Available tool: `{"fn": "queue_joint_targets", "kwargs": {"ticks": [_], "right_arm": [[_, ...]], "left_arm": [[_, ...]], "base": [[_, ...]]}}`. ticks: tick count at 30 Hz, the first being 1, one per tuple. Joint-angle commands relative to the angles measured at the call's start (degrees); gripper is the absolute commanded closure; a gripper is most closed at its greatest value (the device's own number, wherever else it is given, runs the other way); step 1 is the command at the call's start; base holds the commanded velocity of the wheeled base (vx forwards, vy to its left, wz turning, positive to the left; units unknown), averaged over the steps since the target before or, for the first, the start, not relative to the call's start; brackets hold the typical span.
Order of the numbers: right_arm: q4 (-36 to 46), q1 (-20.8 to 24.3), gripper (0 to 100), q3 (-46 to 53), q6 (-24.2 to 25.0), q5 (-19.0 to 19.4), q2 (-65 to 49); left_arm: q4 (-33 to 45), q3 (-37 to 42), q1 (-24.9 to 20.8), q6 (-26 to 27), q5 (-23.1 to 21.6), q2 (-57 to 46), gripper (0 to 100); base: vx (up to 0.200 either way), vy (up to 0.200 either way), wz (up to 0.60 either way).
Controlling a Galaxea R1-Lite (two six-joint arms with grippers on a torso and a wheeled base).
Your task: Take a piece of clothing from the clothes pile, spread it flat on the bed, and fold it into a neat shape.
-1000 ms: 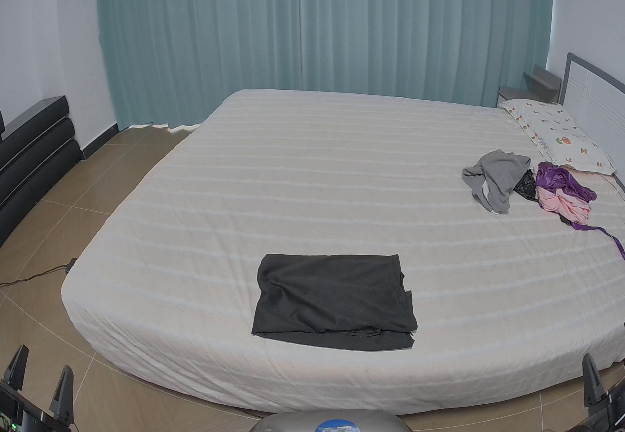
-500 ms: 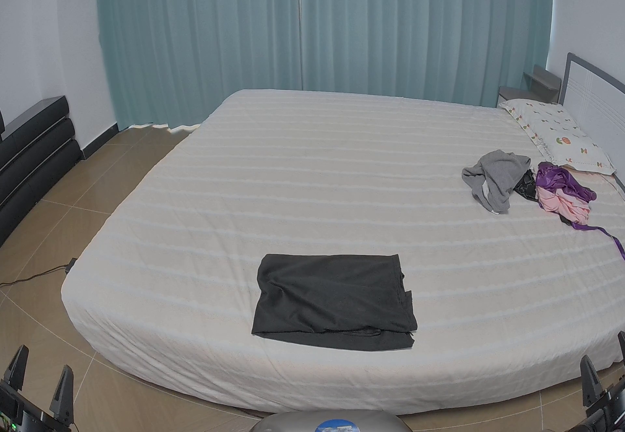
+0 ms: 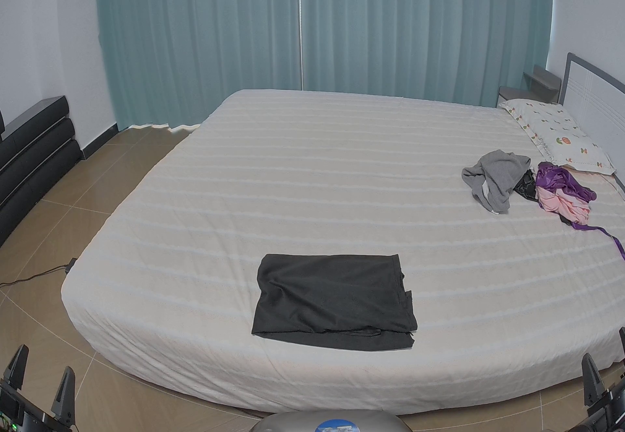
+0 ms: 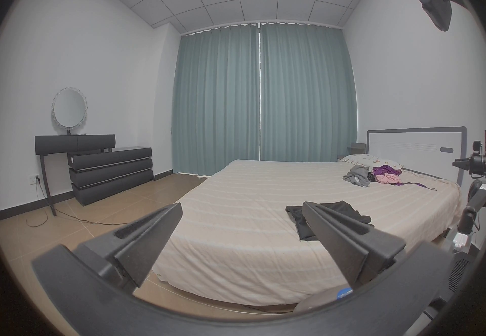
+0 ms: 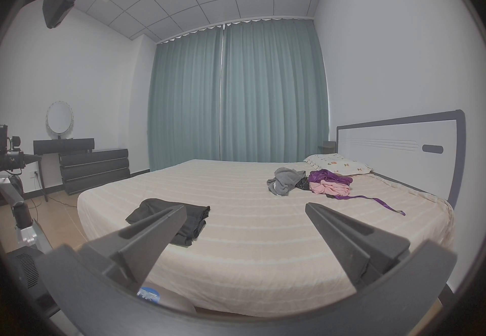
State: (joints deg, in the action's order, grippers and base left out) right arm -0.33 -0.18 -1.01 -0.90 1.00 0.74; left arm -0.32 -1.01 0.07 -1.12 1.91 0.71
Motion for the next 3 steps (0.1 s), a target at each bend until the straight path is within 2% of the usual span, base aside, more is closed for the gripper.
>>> {"fn": "queue_joint_targets", "kwargs": {"ticks": [1, 3], "right_arm": [[0.0, 0.0, 0, 1.0, -0.1, 0.1, -0.6], [0.0, 0.0, 0, 1.0, 0.1, 0.1, -0.7]], "left_arm": [[0.0, 1.0, 0.0, 0.0, 0.0, -0.7, 0], [0.0, 1.0, 0.0, 0.0, 0.0, -0.7, 0]], "base": [[0.000, 0.000, 0.00], [0.000, 0.000, 0.00]]}}
